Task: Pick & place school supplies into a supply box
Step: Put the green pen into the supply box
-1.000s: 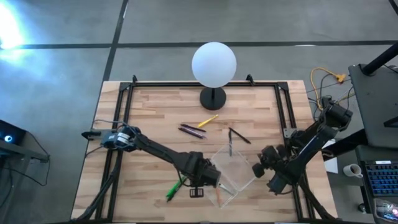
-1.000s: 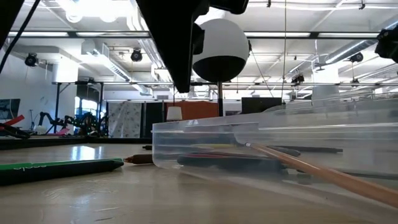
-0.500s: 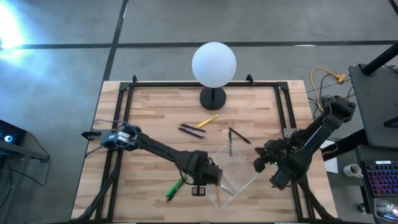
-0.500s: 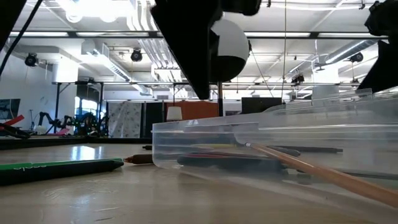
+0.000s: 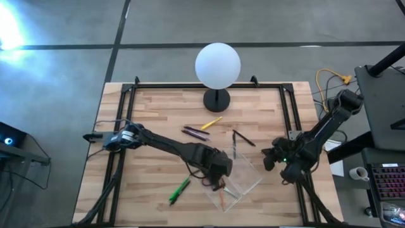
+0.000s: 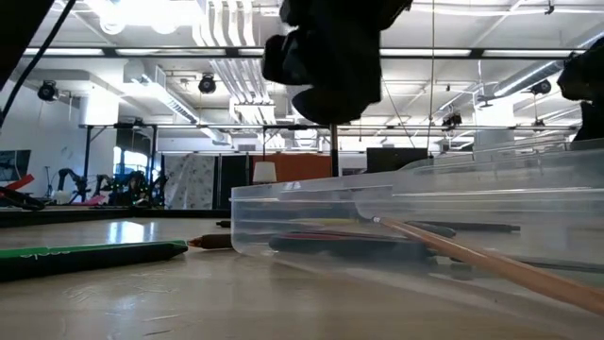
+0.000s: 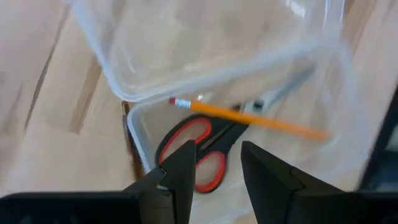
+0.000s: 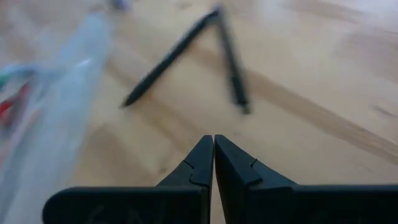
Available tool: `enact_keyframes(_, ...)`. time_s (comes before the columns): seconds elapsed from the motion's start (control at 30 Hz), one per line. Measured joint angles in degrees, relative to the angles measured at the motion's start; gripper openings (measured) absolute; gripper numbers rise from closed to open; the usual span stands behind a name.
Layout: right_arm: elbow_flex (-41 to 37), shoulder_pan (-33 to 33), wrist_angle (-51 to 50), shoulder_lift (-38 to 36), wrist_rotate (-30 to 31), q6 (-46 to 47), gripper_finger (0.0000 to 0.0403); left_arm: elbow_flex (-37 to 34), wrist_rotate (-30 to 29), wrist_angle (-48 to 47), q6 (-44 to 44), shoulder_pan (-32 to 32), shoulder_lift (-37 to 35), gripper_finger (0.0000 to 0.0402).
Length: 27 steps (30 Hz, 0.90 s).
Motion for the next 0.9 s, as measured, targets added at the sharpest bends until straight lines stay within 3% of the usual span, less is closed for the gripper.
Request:
enact_keyframes(0.17, -4.05, -1.96, 4.44, -8.35, -0.83, -12.62, 0.0009, 0.79, 2.90, 1.89, -19.82, -0.66, -0.04, 0.0113)
enact_keyframes(0.3, -7.10, -4.75, 4.17, -15.05, -5.08, -17.41, 0.0009, 0.78, 2.76, 7.97, -28.03, -2.40, -0.04, 0.0110)
enact_keyframes(0.5, -10.59, -7.81, 3.93, -22.42, -11.66, -23.51, 0.0009, 0.54, -0.88, 10.99, -32.86, -5.10, 0.95, 0.0081)
enact_keyframes(0.8, -11.14, -8.22, 3.99, -24.07, -12.33, -25.09, 0.0009, 0.46, -1.50, 9.47, -33.33, -7.04, 3.72, 0.0037)
enact_keyframes(0.9, -10.49, -8.22, 3.73, -24.07, -12.81, -26.33, 0.0009, 0.46, -5.00, 5.83, -33.39, -6.98, 3.73, 0.0036)
